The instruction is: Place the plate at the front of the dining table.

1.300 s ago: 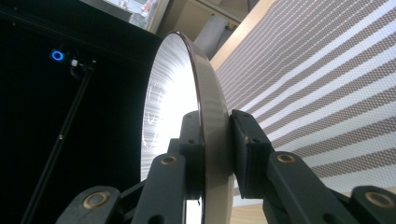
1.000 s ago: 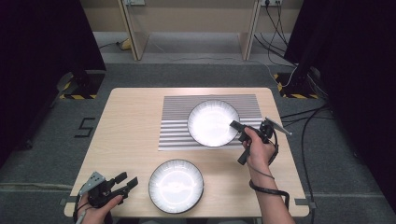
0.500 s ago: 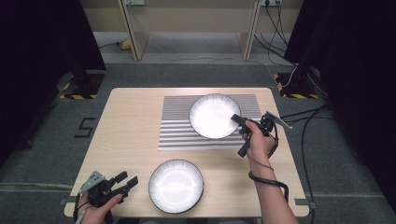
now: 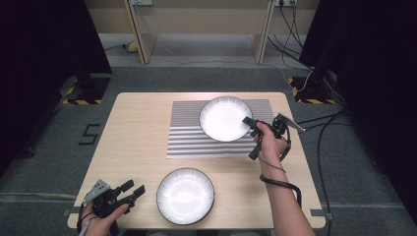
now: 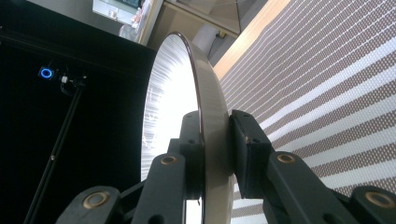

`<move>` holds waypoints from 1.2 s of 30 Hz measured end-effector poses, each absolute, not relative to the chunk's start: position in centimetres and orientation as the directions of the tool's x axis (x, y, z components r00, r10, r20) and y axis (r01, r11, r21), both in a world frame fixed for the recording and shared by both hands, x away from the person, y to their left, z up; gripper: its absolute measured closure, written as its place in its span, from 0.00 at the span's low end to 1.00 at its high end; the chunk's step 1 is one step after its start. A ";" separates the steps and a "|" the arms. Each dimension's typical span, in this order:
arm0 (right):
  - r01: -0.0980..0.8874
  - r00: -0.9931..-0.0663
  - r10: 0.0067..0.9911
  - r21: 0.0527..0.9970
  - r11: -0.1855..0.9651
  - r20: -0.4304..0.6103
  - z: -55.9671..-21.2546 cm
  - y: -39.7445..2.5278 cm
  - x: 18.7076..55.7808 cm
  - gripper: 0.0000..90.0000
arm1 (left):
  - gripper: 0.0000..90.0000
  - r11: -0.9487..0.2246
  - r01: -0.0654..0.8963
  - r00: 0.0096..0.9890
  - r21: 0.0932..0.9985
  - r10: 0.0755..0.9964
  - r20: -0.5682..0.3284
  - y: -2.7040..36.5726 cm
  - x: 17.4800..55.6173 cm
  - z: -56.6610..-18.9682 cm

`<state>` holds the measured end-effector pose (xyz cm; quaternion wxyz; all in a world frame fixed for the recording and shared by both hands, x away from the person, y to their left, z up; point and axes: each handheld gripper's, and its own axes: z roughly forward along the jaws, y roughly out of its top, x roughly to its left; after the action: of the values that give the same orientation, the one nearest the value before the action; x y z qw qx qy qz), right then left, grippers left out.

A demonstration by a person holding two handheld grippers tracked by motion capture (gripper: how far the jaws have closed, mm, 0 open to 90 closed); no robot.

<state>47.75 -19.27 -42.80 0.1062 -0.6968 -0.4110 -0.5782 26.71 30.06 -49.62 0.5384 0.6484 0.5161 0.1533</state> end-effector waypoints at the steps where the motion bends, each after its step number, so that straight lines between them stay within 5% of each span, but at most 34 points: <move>1: 0.695 -0.007 0.454 0.331 -0.639 0.891 -42.8 -19.3 47.9 0.84 | 0.42 0.112 0.505 0.420 0.856 0.834 -0.358 30.1 26.7 -49.6; 36: 0.670 0.044 0.449 0.307 -0.676 0.892 -42.7 -19.7 50.7 0.84 | 0.42 0.129 0.503 0.405 0.854 0.838 -0.365 30.1 26.7 -49.8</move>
<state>50.71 -19.72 -42.73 0.0966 -0.7160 -0.3906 -0.5704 26.74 30.10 -49.82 0.5396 0.6412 0.5230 0.1553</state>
